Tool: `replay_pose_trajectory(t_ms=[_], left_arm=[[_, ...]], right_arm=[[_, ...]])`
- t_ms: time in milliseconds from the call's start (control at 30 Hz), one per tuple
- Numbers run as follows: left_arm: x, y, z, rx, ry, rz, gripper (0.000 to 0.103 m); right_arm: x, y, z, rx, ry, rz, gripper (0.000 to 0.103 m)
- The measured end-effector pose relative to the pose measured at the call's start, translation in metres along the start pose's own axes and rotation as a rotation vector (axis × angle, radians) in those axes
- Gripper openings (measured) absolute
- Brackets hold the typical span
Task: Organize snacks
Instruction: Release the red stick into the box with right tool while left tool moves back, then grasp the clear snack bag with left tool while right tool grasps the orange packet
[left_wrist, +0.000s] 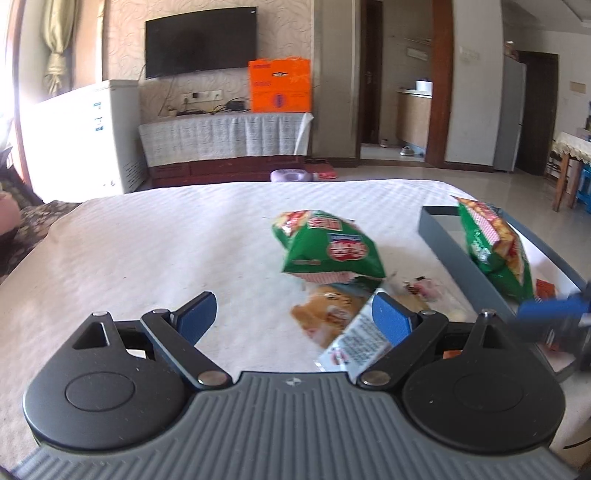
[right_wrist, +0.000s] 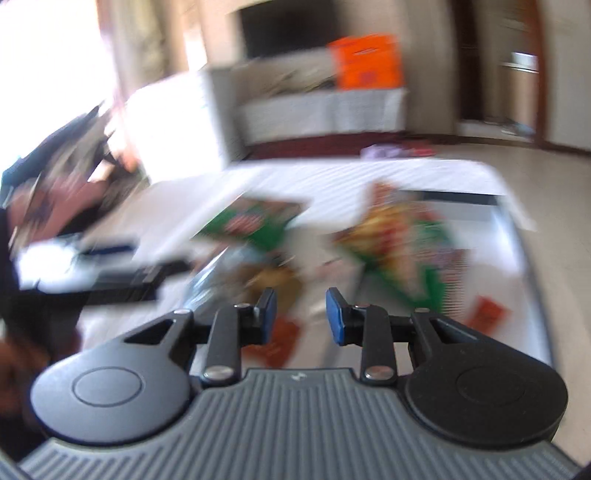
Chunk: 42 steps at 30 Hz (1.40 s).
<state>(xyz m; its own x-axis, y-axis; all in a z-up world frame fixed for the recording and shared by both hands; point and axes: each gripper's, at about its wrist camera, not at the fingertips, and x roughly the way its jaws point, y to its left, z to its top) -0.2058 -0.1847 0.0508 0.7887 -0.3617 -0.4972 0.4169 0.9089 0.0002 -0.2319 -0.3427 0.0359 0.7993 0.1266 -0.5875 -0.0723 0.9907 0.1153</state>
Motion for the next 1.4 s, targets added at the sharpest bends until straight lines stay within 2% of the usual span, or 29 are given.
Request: replay_pose_trajectory(t_ms=[133, 300, 367, 500, 633, 667, 733, 767, 833, 933, 1067, 1167, 1300, 1400], left_arm=[[-0.001, 0.012, 0.001, -0.037, 0.01, 0.003, 0.094], [-0.003, 0.019, 0.004, -0.059, 0.017, -0.01, 0.094], [-0.003, 0.021, 0.004, -0.071, 0.02, -0.016, 0.094], [-0.003, 0.023, 0.005, -0.073, 0.026, -0.02, 0.094], [-0.002, 0.024, 0.004, -0.069, 0.036, -0.018, 0.094], [-0.001, 0.023, 0.003, -0.068, 0.039, -0.022, 0.094], [-0.002, 0.02, 0.001, -0.063, 0.043, -0.032, 0.094], [-0.004, 0.017, 0.0, -0.057, 0.046, -0.046, 0.094], [-0.007, 0.009, -0.003, -0.037, 0.045, -0.077, 0.094], [-0.008, -0.005, -0.008, 0.009, 0.043, -0.134, 0.094], [0.004, -0.022, -0.014, 0.088, 0.049, -0.104, 0.094], [0.012, -0.025, -0.016, 0.083, 0.057, -0.122, 0.095], [0.015, -0.028, -0.021, 0.083, 0.105, -0.183, 0.095], [0.02, -0.027, -0.024, 0.091, 0.124, -0.191, 0.094]], right_arm=[[0.027, 0.027, -0.002, -0.132, 0.097, -0.024, 0.032], [0.046, 0.032, -0.002, -0.178, 0.114, -0.075, 0.057], [0.052, 0.035, -0.004, -0.211, 0.125, -0.094, 0.061], [0.066, 0.039, -0.002, -0.209, 0.136, -0.074, 0.064], [0.068, 0.04, -0.001, -0.202, 0.153, -0.063, 0.059], [0.065, 0.038, -0.002, -0.191, 0.163, -0.058, 0.044], [0.058, 0.031, -0.004, -0.17, 0.175, -0.051, 0.039], [0.055, 0.028, -0.006, -0.153, 0.187, -0.035, 0.028], [0.05, 0.023, -0.011, -0.142, 0.205, -0.026, 0.024], [0.046, 0.023, -0.013, -0.139, 0.209, -0.01, 0.024], [0.041, 0.021, -0.014, -0.135, 0.201, -0.02, 0.027], [0.038, 0.022, -0.012, -0.148, 0.173, -0.037, 0.038], [0.043, 0.023, -0.012, -0.163, 0.179, -0.032, 0.047], [0.049, 0.028, -0.013, -0.212, 0.188, -0.049, 0.049]])
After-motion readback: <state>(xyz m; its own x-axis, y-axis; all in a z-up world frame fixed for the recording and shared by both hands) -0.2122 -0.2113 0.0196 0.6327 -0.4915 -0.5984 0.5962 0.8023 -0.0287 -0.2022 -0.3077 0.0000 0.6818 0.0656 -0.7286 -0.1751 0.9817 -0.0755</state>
